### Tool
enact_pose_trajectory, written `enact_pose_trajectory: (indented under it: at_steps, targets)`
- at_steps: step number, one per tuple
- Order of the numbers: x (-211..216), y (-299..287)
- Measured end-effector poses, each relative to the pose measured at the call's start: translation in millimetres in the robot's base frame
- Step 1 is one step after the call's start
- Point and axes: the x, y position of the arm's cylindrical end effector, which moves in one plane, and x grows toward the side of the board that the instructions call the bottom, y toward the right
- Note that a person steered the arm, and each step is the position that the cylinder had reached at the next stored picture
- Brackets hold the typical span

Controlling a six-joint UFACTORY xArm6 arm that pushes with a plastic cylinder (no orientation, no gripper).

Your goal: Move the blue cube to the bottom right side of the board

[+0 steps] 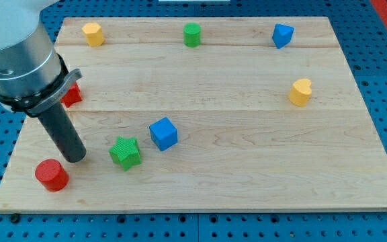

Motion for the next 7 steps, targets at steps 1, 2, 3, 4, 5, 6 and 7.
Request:
enact_pose_trajectory:
  at_steps: [1, 2, 3, 4, 5, 6, 7]
  targets:
    - [0, 19]
    - [-1, 22]
    - [-1, 20]
    - [-2, 35]
    - [-3, 74]
    - [-3, 109]
    - [-3, 115]
